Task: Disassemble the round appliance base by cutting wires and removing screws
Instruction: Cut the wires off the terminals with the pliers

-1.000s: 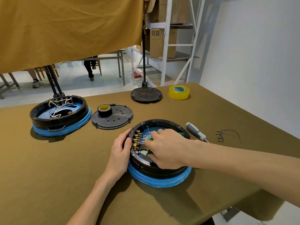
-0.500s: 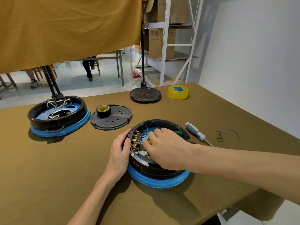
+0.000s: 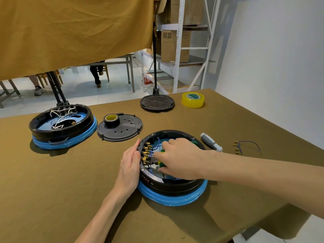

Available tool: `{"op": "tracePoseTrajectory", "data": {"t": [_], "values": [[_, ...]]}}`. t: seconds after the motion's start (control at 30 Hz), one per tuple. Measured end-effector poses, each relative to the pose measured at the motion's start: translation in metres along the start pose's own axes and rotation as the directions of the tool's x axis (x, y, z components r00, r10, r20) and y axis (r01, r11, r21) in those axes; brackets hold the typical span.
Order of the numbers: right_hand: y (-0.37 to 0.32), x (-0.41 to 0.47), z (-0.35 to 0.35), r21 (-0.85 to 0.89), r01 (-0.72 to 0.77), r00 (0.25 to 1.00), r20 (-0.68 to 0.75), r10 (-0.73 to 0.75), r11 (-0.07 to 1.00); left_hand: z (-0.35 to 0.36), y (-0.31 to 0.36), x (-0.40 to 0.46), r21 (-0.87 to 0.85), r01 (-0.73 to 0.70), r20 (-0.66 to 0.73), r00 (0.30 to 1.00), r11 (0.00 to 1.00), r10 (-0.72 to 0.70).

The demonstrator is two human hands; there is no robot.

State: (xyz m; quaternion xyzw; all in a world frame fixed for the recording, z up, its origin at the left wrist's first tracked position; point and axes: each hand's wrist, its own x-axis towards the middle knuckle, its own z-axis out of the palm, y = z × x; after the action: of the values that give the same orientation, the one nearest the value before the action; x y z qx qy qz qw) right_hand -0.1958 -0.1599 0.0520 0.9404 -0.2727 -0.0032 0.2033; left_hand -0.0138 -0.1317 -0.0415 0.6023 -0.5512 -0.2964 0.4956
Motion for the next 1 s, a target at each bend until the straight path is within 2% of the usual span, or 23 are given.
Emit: {"op": "tracePoseTrajectory", "data": {"t": [0.1,0.23,0.47,0.73,0.9,1.0], "values": [[0.0,-0.006,0.008,-0.132,0.072,0.996,-0.052,-0.079,0.989,0.0,0.0,0.001,-0.006,-0.003,-0.004,1.0,1.0,0.003],[0.01,-0.004,0.011,-0.053,0.092,0.994,-0.061,-0.095,0.994,0.001,0.0,0.001,-0.01,0.0,-0.006,1.0,1.0,0.0],[0.014,-0.008,0.022,-0.119,0.134,0.983,-0.108,-0.147,0.984,0.0,0.0,0.002,-0.015,0.0,-0.015,1.0,1.0,-0.001],[0.019,-0.011,0.023,0.147,0.059,0.998,-0.041,-0.054,0.987,-0.001,0.001,0.001,-0.017,-0.008,-0.012,1.0,1.0,0.008],[0.028,-0.008,0.021,-0.045,0.183,0.98,-0.073,-0.185,0.982,0.0,-0.003,0.002,0.015,-0.014,-0.021,1.0,1.0,0.014],[0.029,-0.005,0.016,-0.016,0.19,0.98,-0.059,-0.19,0.982,0.0,-0.005,0.003,0.028,-0.008,-0.02,1.0,1.0,0.009]]}}
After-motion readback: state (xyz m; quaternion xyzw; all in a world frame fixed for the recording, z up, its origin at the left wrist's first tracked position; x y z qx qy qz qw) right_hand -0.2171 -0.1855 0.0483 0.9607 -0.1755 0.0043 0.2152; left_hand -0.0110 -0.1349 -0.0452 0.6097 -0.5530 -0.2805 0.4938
